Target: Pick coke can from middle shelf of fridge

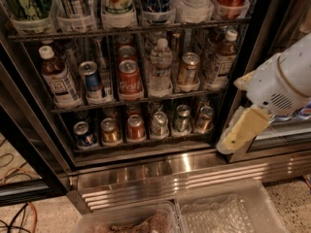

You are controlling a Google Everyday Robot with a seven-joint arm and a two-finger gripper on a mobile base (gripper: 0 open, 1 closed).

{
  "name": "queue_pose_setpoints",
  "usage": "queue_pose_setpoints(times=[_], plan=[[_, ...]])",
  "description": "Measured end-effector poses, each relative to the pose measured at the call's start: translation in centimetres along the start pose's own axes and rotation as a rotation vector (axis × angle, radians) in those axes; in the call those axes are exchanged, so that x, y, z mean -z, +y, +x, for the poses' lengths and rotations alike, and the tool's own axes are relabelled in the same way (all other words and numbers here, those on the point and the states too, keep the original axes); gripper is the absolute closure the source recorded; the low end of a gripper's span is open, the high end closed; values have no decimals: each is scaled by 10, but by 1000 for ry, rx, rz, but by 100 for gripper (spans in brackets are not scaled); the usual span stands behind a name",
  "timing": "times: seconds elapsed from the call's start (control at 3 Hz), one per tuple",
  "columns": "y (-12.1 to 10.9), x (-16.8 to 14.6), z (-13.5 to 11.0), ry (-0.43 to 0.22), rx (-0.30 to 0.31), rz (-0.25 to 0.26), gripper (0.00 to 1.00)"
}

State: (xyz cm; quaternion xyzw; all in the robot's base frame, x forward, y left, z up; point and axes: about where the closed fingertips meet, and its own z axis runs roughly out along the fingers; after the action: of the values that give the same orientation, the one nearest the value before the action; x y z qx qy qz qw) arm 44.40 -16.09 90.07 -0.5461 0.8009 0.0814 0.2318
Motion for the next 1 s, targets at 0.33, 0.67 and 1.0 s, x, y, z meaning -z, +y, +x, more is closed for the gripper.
queue_pose_setpoints(times=[0.33, 0.67, 1.0], plan=[[19, -50, -24, -160, -74, -46, 0], [28, -72, -53, -289, -126, -14, 0], [33, -87, -78, -368, -152, 41, 0]])
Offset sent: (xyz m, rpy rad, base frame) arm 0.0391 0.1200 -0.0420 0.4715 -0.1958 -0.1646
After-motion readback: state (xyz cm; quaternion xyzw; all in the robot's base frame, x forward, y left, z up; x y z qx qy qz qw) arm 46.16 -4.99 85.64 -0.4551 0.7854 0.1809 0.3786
